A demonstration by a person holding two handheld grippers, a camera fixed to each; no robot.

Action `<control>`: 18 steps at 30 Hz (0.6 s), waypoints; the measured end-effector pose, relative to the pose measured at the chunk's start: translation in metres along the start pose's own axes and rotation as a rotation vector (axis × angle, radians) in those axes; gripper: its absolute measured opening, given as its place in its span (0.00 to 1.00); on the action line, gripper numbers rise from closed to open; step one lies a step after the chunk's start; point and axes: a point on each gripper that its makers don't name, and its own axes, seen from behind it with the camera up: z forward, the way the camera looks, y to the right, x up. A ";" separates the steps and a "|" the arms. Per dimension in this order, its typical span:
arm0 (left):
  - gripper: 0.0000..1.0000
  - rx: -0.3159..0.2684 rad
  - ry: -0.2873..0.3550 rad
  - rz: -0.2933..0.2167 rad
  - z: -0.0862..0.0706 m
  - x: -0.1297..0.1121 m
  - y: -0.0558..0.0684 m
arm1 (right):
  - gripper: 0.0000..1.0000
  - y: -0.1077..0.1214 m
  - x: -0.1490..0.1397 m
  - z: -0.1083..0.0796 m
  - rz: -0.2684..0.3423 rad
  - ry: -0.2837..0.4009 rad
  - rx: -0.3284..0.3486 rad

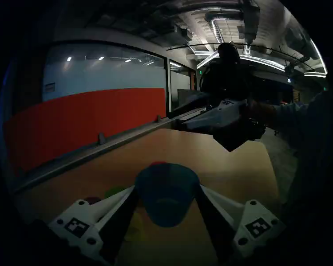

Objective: Pour water

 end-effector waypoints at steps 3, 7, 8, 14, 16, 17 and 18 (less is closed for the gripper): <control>0.85 0.021 0.017 0.001 -0.008 0.009 -0.009 | 0.97 -0.001 0.001 0.002 -0.001 -0.001 0.003; 0.86 0.050 0.036 0.004 -0.018 0.017 -0.020 | 0.96 -0.001 -0.001 0.006 -0.002 -0.007 0.008; 0.86 0.057 0.039 0.005 -0.021 0.019 -0.022 | 0.96 -0.002 -0.002 0.007 -0.002 -0.009 0.010; 0.86 0.101 0.050 0.014 -0.035 0.027 -0.038 | 0.96 -0.005 -0.006 0.015 -0.005 -0.020 0.024; 0.86 0.118 0.055 0.015 -0.039 0.030 -0.044 | 0.96 -0.006 -0.007 0.018 -0.005 -0.024 0.032; 0.85 0.126 0.059 0.015 -0.041 0.031 -0.046 | 0.96 -0.007 -0.008 0.020 -0.005 -0.027 0.035; 0.86 0.134 0.063 0.015 -0.044 0.032 -0.049 | 0.96 -0.008 -0.009 0.021 -0.005 -0.029 0.040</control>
